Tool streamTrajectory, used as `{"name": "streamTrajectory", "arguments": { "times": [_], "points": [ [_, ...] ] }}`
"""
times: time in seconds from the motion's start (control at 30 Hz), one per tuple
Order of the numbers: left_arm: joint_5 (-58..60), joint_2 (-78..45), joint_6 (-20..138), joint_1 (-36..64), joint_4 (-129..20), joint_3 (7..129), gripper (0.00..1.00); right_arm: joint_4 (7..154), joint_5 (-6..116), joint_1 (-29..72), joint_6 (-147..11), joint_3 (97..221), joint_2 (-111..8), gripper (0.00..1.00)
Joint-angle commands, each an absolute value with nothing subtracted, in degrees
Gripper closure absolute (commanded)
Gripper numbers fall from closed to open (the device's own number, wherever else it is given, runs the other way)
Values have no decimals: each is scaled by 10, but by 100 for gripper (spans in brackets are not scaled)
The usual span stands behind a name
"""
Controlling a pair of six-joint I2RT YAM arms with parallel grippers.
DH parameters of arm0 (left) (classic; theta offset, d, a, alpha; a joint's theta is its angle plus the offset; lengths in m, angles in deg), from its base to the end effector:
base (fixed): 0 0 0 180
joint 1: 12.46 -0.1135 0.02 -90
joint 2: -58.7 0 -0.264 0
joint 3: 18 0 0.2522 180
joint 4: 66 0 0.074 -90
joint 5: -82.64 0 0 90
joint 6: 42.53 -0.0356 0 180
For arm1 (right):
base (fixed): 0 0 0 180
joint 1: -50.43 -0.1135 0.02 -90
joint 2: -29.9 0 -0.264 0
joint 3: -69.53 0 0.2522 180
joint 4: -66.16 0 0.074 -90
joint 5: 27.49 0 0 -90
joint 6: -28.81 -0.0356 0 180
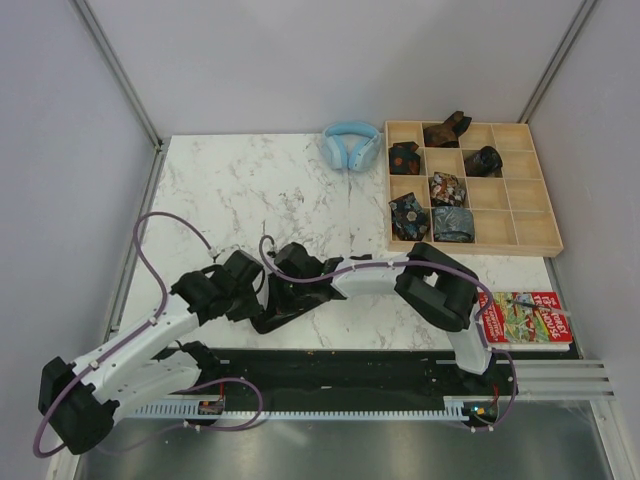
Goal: Roll the ties
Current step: Roll the tie at the center of the board.
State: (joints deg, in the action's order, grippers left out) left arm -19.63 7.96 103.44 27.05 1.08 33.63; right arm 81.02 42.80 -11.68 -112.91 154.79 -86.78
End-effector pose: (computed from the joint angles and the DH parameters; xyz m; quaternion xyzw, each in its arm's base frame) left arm 0.1198 -0.0890 0.2223 -0.1611 0.9597 -0.0815 0.2153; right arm 0.1896 0.3840 0.1402 -0.1463 0.9049 0.3941 0.0672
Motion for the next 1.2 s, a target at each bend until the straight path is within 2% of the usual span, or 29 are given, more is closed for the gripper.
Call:
{"name": "streamTrajectory", "arguments": {
  "times": [0.0,0.57,0.87,1.1,1.17],
  "points": [
    [-174,39,1002,270,-18,386,98,832,452,-124,-1136,1554,-867,86],
    [-154,-113,992,276,-78,418,98,830,449,-98,-1120,1520,-848,85],
    [-154,-172,990,280,-103,423,98,874,452,-79,-1094,1492,-799,70],
    [-156,-203,986,288,-115,428,98,901,468,-71,-1080,1443,-736,64],
    [-157,-213,985,292,-115,433,95,903,470,-71,-1079,1427,-726,63]
  ]
}}
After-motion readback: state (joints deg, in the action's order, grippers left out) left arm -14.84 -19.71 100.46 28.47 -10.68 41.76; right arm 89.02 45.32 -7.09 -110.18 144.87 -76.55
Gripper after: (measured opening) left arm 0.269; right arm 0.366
